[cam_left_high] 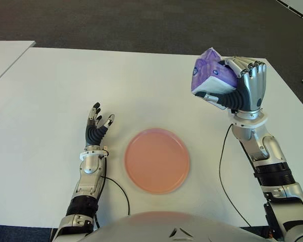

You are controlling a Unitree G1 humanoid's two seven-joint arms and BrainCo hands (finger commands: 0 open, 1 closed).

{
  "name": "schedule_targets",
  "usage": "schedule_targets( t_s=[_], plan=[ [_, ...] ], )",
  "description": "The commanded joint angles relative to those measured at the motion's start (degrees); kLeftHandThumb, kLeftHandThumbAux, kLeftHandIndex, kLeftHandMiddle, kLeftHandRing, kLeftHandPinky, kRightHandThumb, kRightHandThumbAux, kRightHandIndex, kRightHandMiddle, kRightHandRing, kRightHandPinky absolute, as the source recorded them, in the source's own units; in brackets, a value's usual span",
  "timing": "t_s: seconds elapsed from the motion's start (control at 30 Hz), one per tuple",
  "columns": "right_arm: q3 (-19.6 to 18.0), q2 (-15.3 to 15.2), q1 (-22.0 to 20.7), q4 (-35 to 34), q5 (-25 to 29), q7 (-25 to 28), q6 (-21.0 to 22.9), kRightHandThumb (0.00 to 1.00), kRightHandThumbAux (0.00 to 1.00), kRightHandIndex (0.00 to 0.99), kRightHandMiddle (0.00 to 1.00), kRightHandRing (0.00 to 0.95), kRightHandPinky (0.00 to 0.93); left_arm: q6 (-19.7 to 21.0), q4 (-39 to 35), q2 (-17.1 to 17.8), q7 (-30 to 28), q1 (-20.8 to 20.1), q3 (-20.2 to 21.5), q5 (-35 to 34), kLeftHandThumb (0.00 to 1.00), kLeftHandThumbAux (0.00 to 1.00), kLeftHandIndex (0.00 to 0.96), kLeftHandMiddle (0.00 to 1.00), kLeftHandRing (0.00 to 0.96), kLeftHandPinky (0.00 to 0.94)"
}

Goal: Put the tissue paper into the plate.

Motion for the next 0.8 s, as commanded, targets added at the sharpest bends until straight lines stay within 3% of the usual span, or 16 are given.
schedule_targets(
  t_s=[0.03, 0.1, 0.2, 0.4, 0.53, 0.67, 0.8],
  plan=[
    [1.0, 3.1, 0.2, -1.8, 1.5, 1.7, -2.5, 0.740, 0.711, 0.440, 0.868, 0.860, 0.851, 0.3, 1.1, -0.4, 0.7, 1.3, -0.1, 0.8, 0.097, 0.609, 0.027, 0.030, 0.019, 0.049],
    [1.0, 3.9, 0.7, -2.5, 1.2, 2.2, -2.7, 0.740, 0.711, 0.440, 0.867, 0.858, 0.848, 0.4, 0.9, -0.5, 0.7, 1.4, -0.2, 0.8, 0.099, 0.608, 0.027, 0.029, 0.019, 0.048],
    [2.4, 5.7, 5.4, -7.2, -0.6, 4.7, -2.0, 0.740, 0.711, 0.440, 0.859, 0.851, 0.843, 0.4, 0.8, -0.5, 0.6, 1.4, -0.2, 0.8, 0.099, 0.603, 0.027, 0.029, 0.019, 0.047],
    [3.9, 6.5, 10.6, -11.4, -1.0, 10.4, -2.3, 0.737, 0.712, 0.440, 0.850, 0.843, 0.853, 0.7, 0.3, -0.5, 0.4, 1.7, -0.4, 0.8, 0.099, 0.593, 0.028, 0.030, 0.021, 0.051],
    [7.3, 6.6, 12.4, -9.0, -4.2, 10.1, -5.7, 0.735, 0.713, 0.439, 0.853, 0.846, 0.855, 1.0, 0.0, -0.6, 0.3, 1.8, -0.5, 0.9, 0.105, 0.594, 0.031, 0.031, 0.021, 0.053],
    [11.2, 4.6, 11.8, -4.2, -4.8, 12.3, -11.3, 0.736, 0.713, 0.439, 0.852, 0.844, 0.851, 1.4, -0.3, -0.7, -0.1, 1.9, -0.7, 0.7, 0.112, 0.600, 0.030, 0.030, 0.019, 0.052],
    [12.6, 3.8, 11.7, -1.7, -6.5, 12.3, -14.0, 0.739, 0.713, 0.439, 0.849, 0.842, 0.849, 1.7, -0.6, -0.8, -0.1, 2.0, -0.8, 0.7, 0.117, 0.606, 0.028, 0.030, 0.019, 0.050]
  ],
)
